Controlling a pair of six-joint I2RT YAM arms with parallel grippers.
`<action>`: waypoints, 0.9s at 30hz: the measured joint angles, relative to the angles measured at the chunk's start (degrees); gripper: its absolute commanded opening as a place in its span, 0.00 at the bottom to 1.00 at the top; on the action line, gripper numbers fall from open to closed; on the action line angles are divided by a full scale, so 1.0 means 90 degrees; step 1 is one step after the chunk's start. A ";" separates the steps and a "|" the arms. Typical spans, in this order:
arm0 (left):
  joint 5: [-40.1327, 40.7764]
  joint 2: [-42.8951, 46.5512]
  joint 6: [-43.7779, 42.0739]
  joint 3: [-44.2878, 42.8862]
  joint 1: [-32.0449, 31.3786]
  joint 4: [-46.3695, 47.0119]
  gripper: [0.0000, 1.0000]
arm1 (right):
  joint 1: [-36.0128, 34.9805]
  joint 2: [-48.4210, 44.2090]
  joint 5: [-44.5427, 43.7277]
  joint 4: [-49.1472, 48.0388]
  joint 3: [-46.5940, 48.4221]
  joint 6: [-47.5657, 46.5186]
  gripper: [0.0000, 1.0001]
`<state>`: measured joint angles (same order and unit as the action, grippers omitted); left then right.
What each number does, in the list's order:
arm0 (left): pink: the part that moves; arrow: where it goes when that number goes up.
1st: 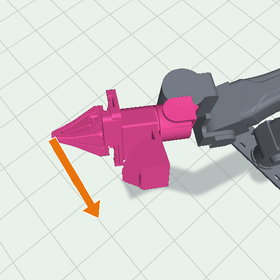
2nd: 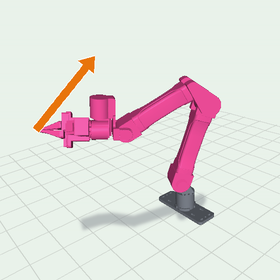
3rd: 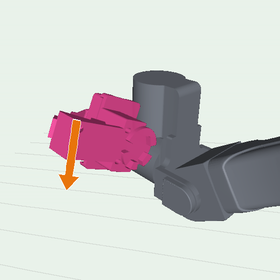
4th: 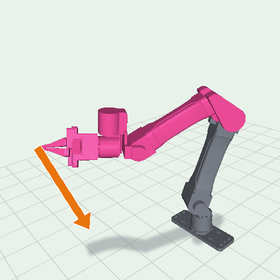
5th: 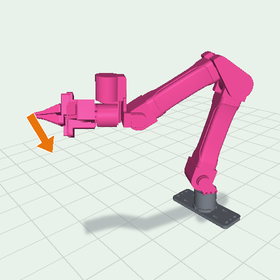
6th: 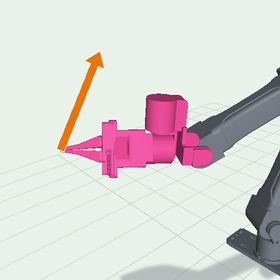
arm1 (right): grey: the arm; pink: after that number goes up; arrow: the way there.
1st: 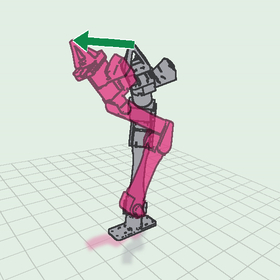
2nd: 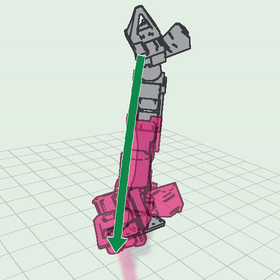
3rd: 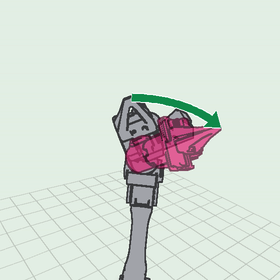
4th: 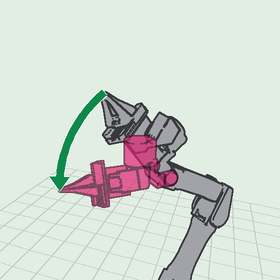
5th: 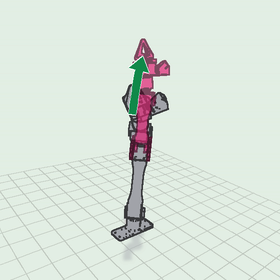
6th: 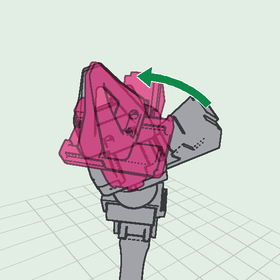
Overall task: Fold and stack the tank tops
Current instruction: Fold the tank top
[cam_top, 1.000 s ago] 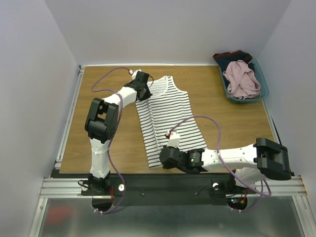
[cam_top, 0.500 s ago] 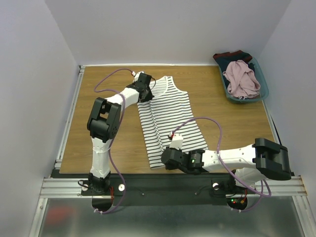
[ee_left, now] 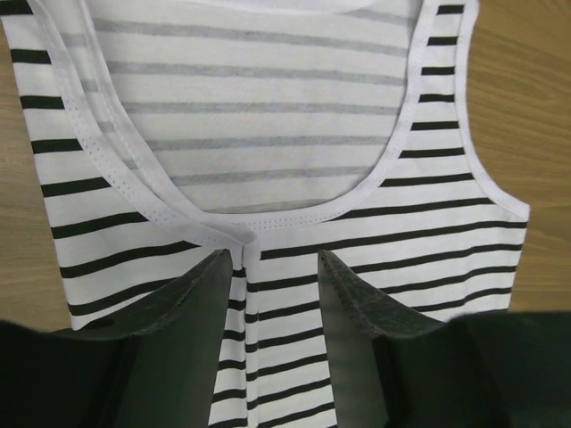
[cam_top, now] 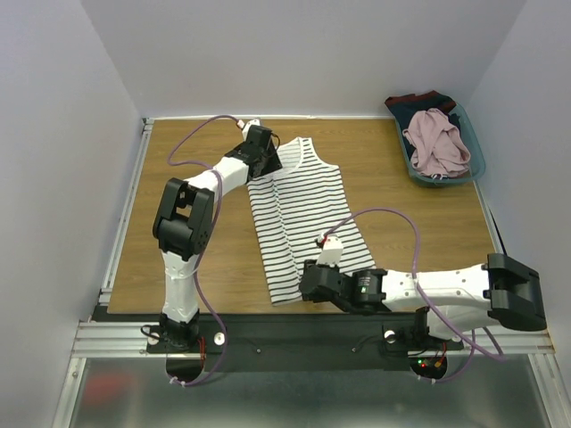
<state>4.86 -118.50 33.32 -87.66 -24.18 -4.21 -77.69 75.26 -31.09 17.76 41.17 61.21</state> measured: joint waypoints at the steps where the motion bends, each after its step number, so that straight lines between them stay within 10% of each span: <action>1: 0.0005 0.0070 0.0019 0.0012 0.0000 0.0034 0.47 | 0.0000 -0.0034 -0.0070 0.0041 0.0007 -0.0024 0.38; 10: 0.0066 0.0277 0.0272 0.0197 0.0000 0.0170 0.11 | 0.0000 0.1632 -0.0262 0.0253 0.1413 -0.0777 0.26; 27: 0.0107 -0.0289 0.0291 0.0413 0.0090 0.0175 0.10 | 0.0002 0.3602 0.0056 0.0204 0.2854 -0.1477 0.32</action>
<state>5.82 -121.10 35.94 -83.94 -23.38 -2.63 -77.67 107.68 -30.59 19.59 66.85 47.92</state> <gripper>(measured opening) 0.109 0.304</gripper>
